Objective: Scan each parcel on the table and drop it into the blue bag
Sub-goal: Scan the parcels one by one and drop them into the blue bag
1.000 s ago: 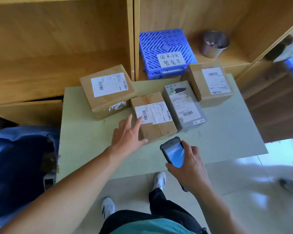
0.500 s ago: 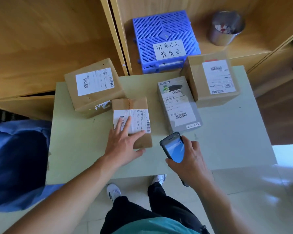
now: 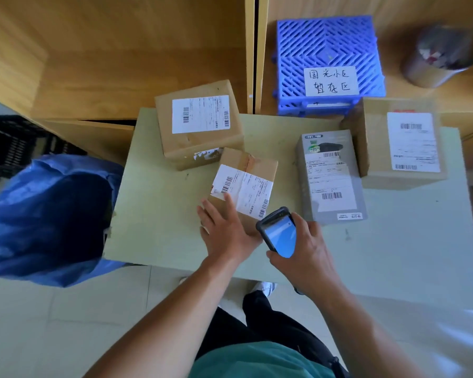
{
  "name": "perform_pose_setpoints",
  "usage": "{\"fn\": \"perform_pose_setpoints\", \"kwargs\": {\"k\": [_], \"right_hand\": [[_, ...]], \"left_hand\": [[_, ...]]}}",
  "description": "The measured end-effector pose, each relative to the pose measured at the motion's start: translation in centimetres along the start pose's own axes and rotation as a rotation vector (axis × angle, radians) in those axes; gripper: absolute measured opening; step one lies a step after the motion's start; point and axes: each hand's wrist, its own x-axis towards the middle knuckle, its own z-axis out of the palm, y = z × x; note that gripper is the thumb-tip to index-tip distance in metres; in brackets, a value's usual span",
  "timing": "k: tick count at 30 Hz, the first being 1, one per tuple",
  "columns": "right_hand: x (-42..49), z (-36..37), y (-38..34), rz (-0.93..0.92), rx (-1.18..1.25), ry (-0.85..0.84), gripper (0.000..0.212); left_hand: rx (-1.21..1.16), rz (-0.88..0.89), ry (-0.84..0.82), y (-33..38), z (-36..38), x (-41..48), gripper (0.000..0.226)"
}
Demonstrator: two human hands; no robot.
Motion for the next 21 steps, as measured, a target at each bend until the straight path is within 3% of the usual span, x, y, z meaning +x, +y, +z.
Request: {"fn": "perform_pose_setpoints", "kwargs": {"k": [12,21], "right_hand": [[0.4,0.0,-0.1,-0.035,-0.057,0.008,0.091],[0.0,0.1,-1.2,-0.055,-0.149,0.032,0.09]], "left_hand": [[0.077,0.056,-0.053,-2.8,-1.6,0.1,0.143],[0.249,0.206,0.145,-3.6,-3.5,-0.4,0.144]]}}
